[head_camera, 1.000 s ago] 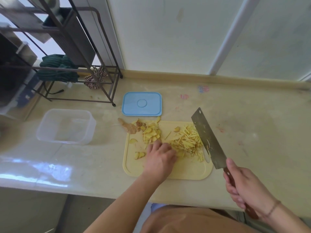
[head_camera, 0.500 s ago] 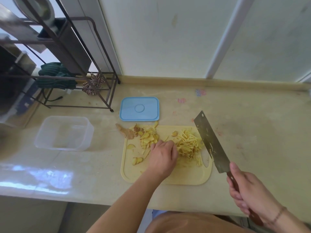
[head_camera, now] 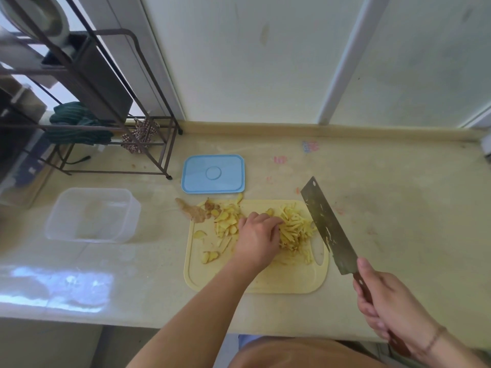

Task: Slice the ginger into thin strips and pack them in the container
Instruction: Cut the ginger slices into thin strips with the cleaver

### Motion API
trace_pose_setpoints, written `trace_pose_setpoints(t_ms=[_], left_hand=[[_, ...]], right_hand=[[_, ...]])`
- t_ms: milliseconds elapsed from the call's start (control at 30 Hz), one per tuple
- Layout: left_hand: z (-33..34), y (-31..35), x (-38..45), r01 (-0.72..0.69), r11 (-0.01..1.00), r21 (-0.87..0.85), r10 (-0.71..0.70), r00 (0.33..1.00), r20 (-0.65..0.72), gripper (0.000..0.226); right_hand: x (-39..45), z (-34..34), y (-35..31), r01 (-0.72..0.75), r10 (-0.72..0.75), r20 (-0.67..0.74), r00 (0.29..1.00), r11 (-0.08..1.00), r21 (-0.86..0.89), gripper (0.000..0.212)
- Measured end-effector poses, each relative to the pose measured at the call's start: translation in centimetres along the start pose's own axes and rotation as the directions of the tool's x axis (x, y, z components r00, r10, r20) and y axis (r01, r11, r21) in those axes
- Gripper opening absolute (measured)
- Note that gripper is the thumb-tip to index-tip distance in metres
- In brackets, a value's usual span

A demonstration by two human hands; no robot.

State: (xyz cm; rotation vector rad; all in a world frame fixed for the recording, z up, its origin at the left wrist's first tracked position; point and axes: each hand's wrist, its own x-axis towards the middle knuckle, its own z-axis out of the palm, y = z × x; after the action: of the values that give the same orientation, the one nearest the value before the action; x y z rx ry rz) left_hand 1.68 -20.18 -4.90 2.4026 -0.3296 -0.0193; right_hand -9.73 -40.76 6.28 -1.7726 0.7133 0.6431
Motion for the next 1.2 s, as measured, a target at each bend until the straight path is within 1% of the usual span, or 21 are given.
trace_pose_setpoints(t_ms=[133,267,333,433,500,567,633,700,767,800,833,867,933,1000,1067,1167,1200], left_hand=[[0.1,-0.4,0.1,-0.047,0.996,0.075,0.045,0.998,0.038,0.007],[-0.4,0.1,0.5,-0.021,0.999,0.025,0.021,1.000,0.022,0.006],[-0.6,0.2,0.7,-0.013,0.999,-0.035,0.014,1.000,0.027,0.005],[-1.0,0.1,1.0,0.001,0.992,-0.127,0.007,0.998,0.066,0.015],[-1.2,-0.2,1.1,-0.036,0.993,-0.115,0.051,0.991,0.126,0.027],[-1.6,-0.8,1.0,-0.098,0.989,-0.110,0.116,0.978,0.175,0.034],[-2.2,-2.0,0.7,-0.132,0.984,-0.120,0.149,0.978,0.148,0.035],[-3.2,-3.8,-0.1,-0.143,0.986,-0.091,0.147,0.988,0.038,0.033],[-4.0,-6.1,-1.0,-0.127,0.992,0.007,0.126,0.985,-0.119,0.029],[-4.4,-7.4,-1.5,-0.098,0.993,0.073,0.110,0.978,-0.180,0.028],[-4.8,-8.4,-1.9,-0.056,0.988,0.142,0.085,0.974,-0.209,0.028],[-5.2,-9.1,-2.1,-0.004,0.979,0.205,0.046,0.978,-0.202,0.030],[-5.6,-9.7,-2.1,0.071,0.958,0.277,-0.038,0.992,-0.124,0.039],[-6.0,-9.7,-1.9,0.076,0.950,0.304,-0.061,0.996,-0.060,0.042],[-6.4,-9.6,-1.5,0.082,0.961,0.264,-0.073,0.996,-0.044,0.040],[-7.1,-9.3,-1.0,0.160,0.983,0.094,-0.157,0.987,-0.035,0.036],[-7.2,-9.2,-0.7,0.162,0.982,0.099,-0.161,0.987,-0.021,0.037]], right_hand=[[0.2,0.0,-0.1,0.001,-0.001,0.007,1.000,1.000,-0.013,0.062],[0.5,0.0,-0.1,0.003,-0.002,0.015,1.000,1.000,-0.015,0.064],[0.6,0.1,-0.1,0.000,0.000,0.019,1.000,1.000,-0.015,0.064],[0.7,0.2,-0.3,-0.015,0.016,0.023,1.000,1.000,-0.016,0.064],[0.8,0.2,-0.4,-0.025,0.025,0.028,0.999,1.000,-0.011,0.063],[0.8,0.3,-0.5,-0.030,0.030,0.029,0.999,1.000,-0.007,0.062],[0.9,0.3,-0.5,-0.027,0.027,0.023,0.999,1.000,0.005,0.063],[1.0,0.2,-0.5,-0.019,0.019,0.014,1.000,1.000,0.012,0.064],[1.0,0.1,-0.4,-0.009,0.009,0.006,1.000,1.000,0.017,0.069],[1.0,0.1,-0.4,-0.007,0.007,0.002,1.000,1.000,0.018,0.073],[1.1,0.2,-0.4,-0.007,0.007,0.000,1.000,1.000,0.017,0.076],[1.1,0.2,-0.4,-0.009,0.009,-0.002,1.000,1.000,0.012,0.077],[1.3,0.5,-0.5,-0.008,0.008,0.002,1.000,1.000,0.005,0.077],[1.5,0.8,-0.5,0.000,0.000,0.011,1.000,1.000,-0.001,0.079],[1.6,1.0,-0.6,0.015,-0.015,0.017,1.000,1.000,-0.014,0.080],[1.7,1.4,-0.8,0.035,-0.034,0.020,0.999,0.999,-0.040,0.081],[1.8,1.5,-0.8,0.038,-0.037,0.021,0.999,0.998,-0.046,0.081]])
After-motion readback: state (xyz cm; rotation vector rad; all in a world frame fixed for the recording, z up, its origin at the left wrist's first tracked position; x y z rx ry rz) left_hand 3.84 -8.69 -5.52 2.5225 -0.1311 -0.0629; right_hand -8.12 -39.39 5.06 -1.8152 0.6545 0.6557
